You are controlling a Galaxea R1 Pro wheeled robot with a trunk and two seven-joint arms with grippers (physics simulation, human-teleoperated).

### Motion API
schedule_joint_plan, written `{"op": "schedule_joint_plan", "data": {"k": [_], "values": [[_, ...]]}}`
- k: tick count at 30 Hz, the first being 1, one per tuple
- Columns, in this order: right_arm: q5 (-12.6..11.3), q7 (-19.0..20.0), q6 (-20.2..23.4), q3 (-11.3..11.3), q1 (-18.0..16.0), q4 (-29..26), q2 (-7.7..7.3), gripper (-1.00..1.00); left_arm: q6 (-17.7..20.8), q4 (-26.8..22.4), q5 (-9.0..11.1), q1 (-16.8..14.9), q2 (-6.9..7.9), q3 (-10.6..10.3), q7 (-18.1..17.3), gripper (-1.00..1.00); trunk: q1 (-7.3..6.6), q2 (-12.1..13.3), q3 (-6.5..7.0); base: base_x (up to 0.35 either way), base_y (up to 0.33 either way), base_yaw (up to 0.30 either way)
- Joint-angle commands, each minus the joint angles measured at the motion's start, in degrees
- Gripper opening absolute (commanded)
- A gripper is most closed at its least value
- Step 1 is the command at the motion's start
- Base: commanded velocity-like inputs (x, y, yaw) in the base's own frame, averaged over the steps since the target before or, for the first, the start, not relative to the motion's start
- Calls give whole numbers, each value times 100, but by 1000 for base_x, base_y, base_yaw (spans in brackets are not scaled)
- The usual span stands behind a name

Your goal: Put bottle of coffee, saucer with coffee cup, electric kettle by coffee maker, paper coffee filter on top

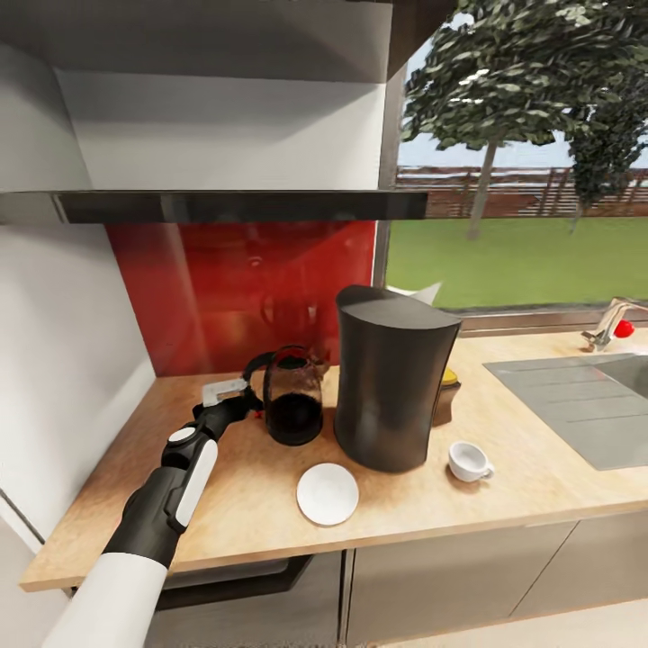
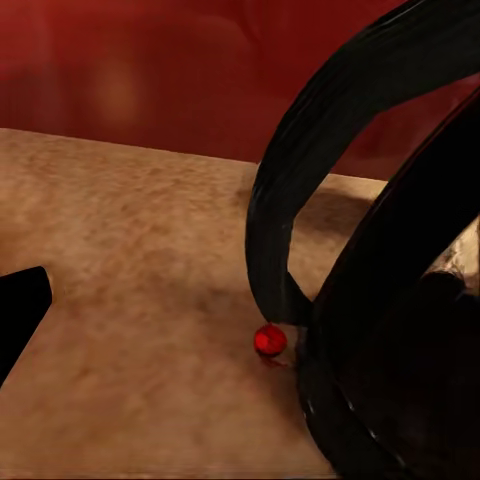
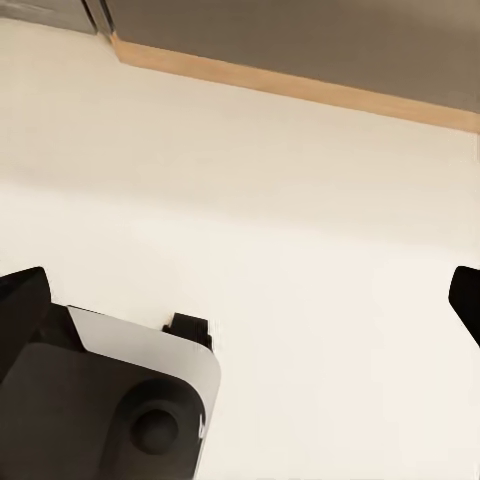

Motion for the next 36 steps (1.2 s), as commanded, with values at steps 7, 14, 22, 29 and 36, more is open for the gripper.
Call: {"op": "schedule_joint_plan", "data": {"k": [7,14,22,29,36], "values": [[11,-23,-10,37,-4,2,0,100,13,-8,61,3,3,-11,44,100,0,-9,-10,-90,74,0],[12,-23,-10,35,-4,2,-4,100,6,-8,61,5,3,-11,43,100,0,-9,-10,-181,2,0],[15,-23,-10,37,-4,2,-6,100,-2,-72,61,249,18,-4,23,100,0,-9,-10,-340,0,0],[16,-23,-10,37,-4,2,-5,100,-83,-949,61,1251,16,-38,-2,100,0,-9,-10,-331,0,0],[18,-31,-10,37,-4,2,-2,100,-870,-1575,56,2391,49,-54,-323,100,0,-9,-10,-237,0,0]]}}
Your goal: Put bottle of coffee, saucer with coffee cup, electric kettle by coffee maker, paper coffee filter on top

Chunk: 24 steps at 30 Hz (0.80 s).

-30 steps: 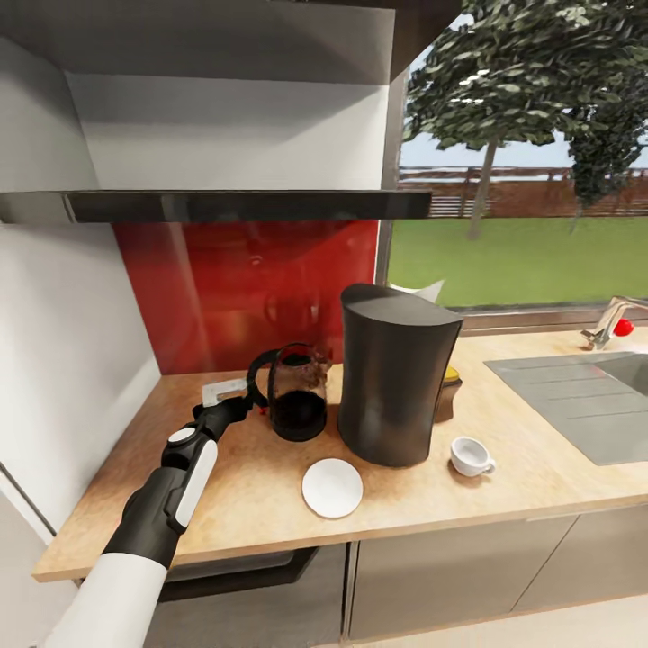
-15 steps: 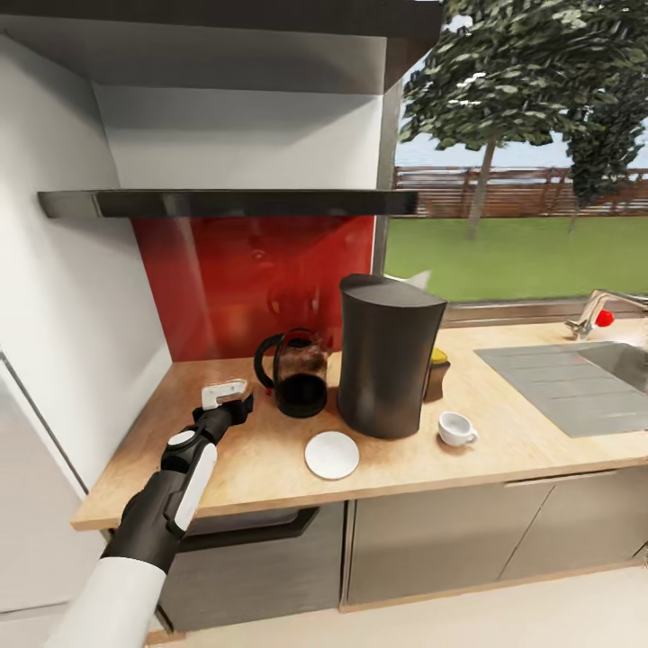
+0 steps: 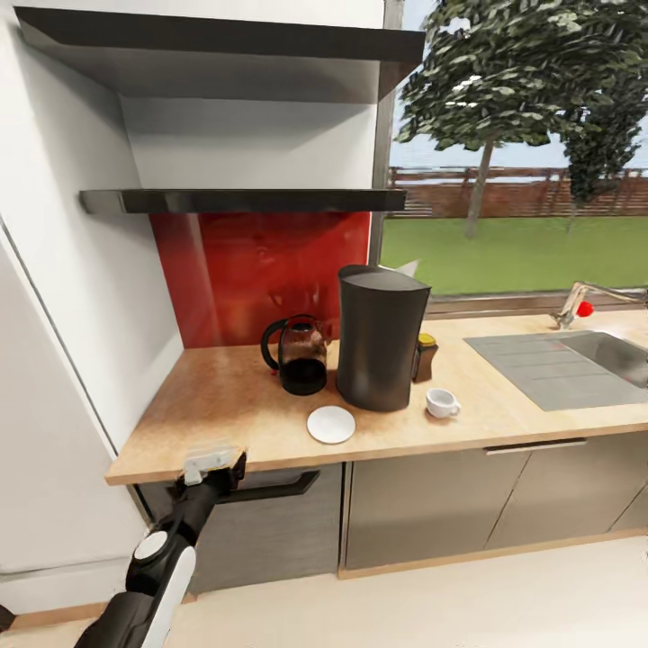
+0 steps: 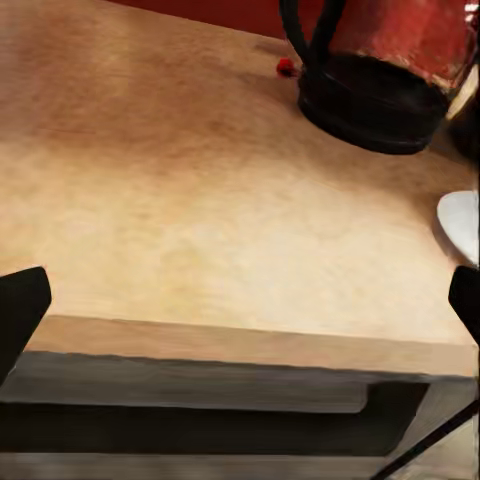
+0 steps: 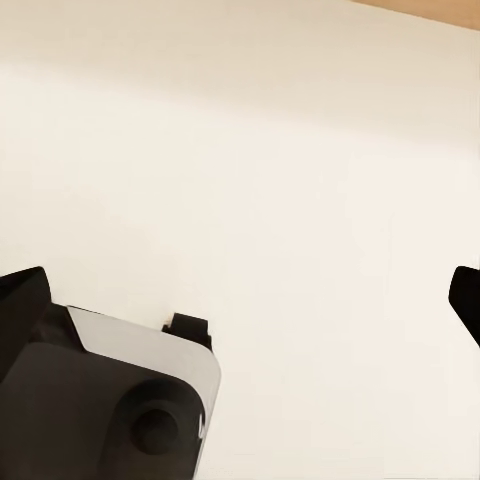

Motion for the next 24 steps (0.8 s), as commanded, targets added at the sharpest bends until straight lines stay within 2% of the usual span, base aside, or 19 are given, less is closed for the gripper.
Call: {"op": "schedule_joint_plan", "data": {"k": [1,3,4,7,8,9,12,13,15,16,19,24], "values": [[12,-24,-10,38,-4,3,-5,100,-252,-28,58,371,10,15,-128,100,0,-7,-8,-84,0,0],[13,-24,-10,38,-4,3,-6,100,-566,-14,50,718,19,31,-223,100,0,-7,-8,-44,0,0],[12,-24,-10,38,-4,3,-5,100,-862,-3,44,970,22,37,-259,100,0,-7,-8,-18,0,0],[13,-23,-10,38,-4,3,-6,100,-1453,123,35,1431,38,41,-288,100,0,-7,-8,-8,0,0],[13,-23,-10,38,-4,3,-4,100,-1694,619,17,1595,46,42,-291,100,0,-7,-8,-2,0,0],[13,-24,-10,38,-4,3,-5,100,-1761,973,4,1636,48,42,-290,100,0,-7,-8,-1,0,0],[13,-24,-10,38,-4,3,-3,100,-1842,1779,-22,1667,56,45,-286,100,0,-7,-8,0,0,0],[13,-24,-10,38,-4,3,-2,100,-1862,2197,-31,1673,75,44,-276,100,0,-7,-8,0,0,0],[14,-24,-10,38,-4,3,-2,100,-1874,2717,-39,1676,145,43,-262,100,0,-7,-8,0,0,0],[13,-24,-10,38,-4,3,-2,100,-1881,3202,-40,1679,274,43,-244,100,0,-7,-8,0,0,0],[9,-22,-10,38,-4,3,-2,100,-1876,3803,-40,1679,453,43,-233,100,0,-7,-8,0,0,0],[-3,-24,-10,4,-4,3,-2,100,-1789,5654,-34,1654,875,34,-215,100,0,-7,-8,0,0,0]]}}
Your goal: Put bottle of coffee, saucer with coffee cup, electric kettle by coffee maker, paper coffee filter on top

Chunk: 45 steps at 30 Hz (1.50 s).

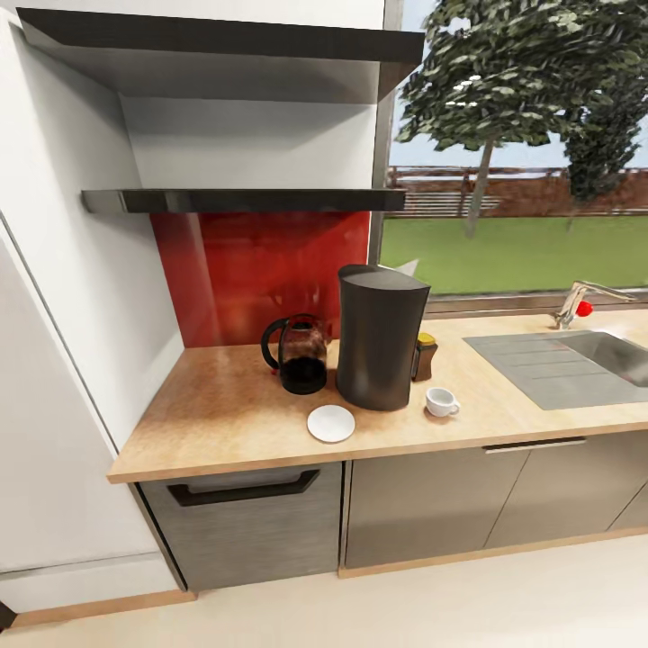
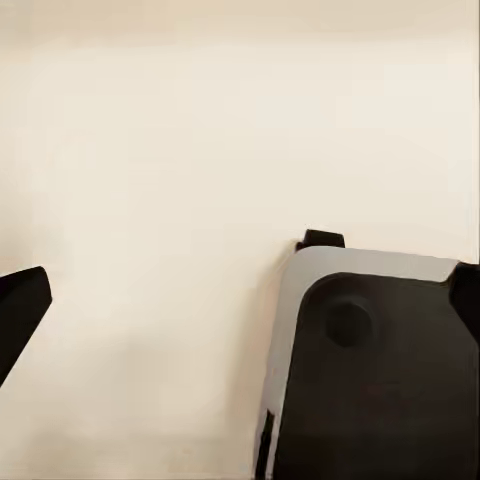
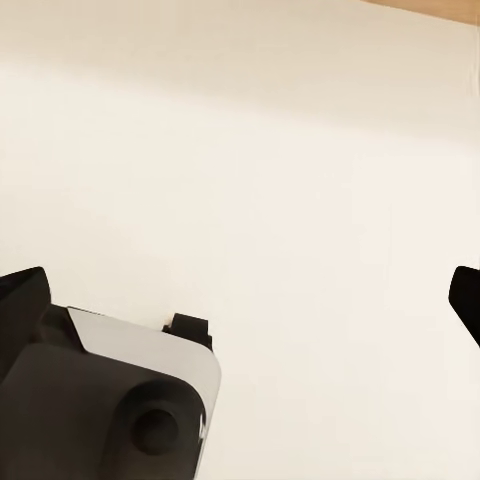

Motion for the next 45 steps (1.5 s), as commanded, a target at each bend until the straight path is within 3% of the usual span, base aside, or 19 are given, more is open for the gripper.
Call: {"op": "schedule_joint_plan", "data": {"k": [1,7,9,12,13,18,20,21,24,25,28,33,35,45], "values": [[3,-23,-10,33,-4,4,-5,100,-1,227,46,-4,58,-34,31,100,2,-7,-6,0,0,0],[-47,-32,-44,15,-4,-42,5,100,9,1123,48,-11,303,-48,47,100,2,-7,-6,0,0,0],[-183,-36,-190,16,-4,-428,11,100,-40,1457,46,-5,327,-73,88,100,2,-7,-6,0,0,0],[-321,-40,-240,15,-4,-1038,40,100,-54,1539,34,4,334,-95,167,100,2,-7,-6,0,0,0],[-498,-44,-252,15,-4,-1268,48,100,-53,1556,33,10,348,-98,206,100,2,-7,-6,0,0,0],[-1985,-225,-264,15,-11,-2414,45,100,-1,1646,32,15,309,-116,606,100,2,-7,-6,31,-3,0],[-2159,-492,-265,15,-13,-2739,41,100,5,1687,35,15,285,-117,817,100,2,-7,-6,129,-79,0],[-2230,-807,-260,15,-23,-3039,40,100,9,1703,37,15,273,-118,990,100,2,-7,-6,164,-176,0],[-2269,-1087,-249,15,-97,-3394,36,100,21,1715,38,15,266,-112,1087,100,2,-7,-6,174,-205,0],[-2278,-1165,-207,15,-320,-3687,32,100,28,1723,45,15,265,-98,1112,100,2,-7,-6,181,-225,0],[-2276,-1187,-89,15,-622,-3820,31,100,30,1751,47,15,267,-79,1105,100,2,-7,-6,201,-227,0],[-2284,-1184,1088,15,-1244,-3952,6,100,28,1989,51,15,265,-65,1133,100,2,-7,-6,160,-244,0],[-2281,-1184,1363,15,-1390,-4087,5,100,31,2003,54,15,264,-61,1141,100,2,-7,-6,29,-273,0],[-2241,-1177,3123,30,-1740,-5292,-3,100,39,2032,56,15,256,-57,1156,100,2,-7,-6,81,-276,0]]}}
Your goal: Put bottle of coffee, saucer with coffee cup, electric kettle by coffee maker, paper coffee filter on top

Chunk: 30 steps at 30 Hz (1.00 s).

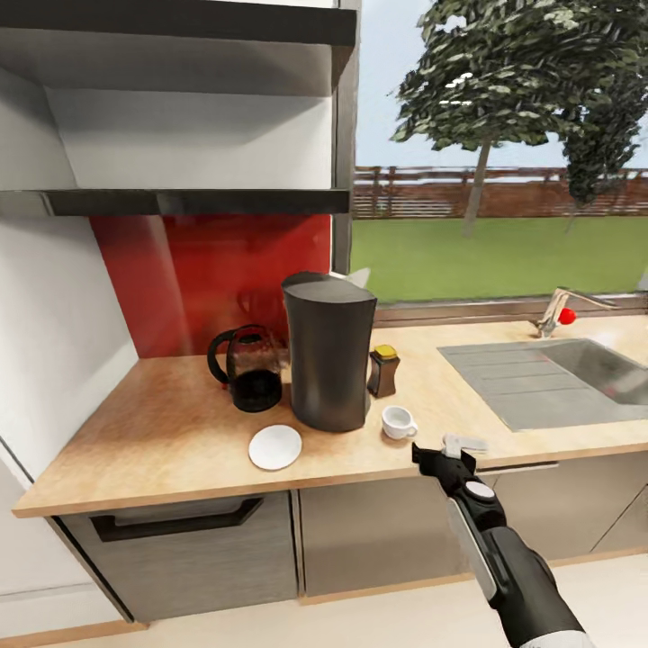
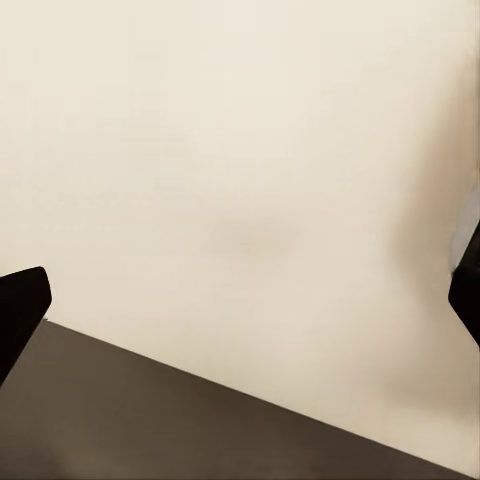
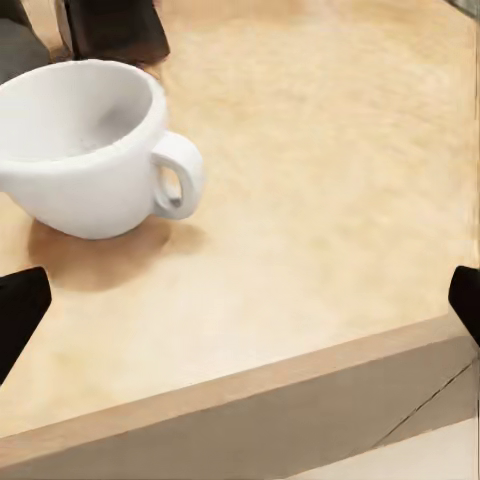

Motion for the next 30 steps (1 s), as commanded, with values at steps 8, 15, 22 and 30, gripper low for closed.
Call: {"op": "schedule_joint_plan", "data": {"k": [8,15,22,30], "values": [[-44,-20,186,85,-17,-153,112,100,21,244,49,99,7,-37,3,100,4,-6,-8,93,-83,0],[-29,-37,274,307,-111,-378,226,100,84,473,41,220,0,-39,9,100,4,-6,-8,40,0,0],[-5,-68,497,358,-336,-604,243,100,84,645,45,223,2,-39,9,100,4,-6,-8,82,0,0],[10,-87,2628,346,-879,-789,244,100,87,657,45,228,0,-39,12,100,4,-6,-8,217,0,0]]}}
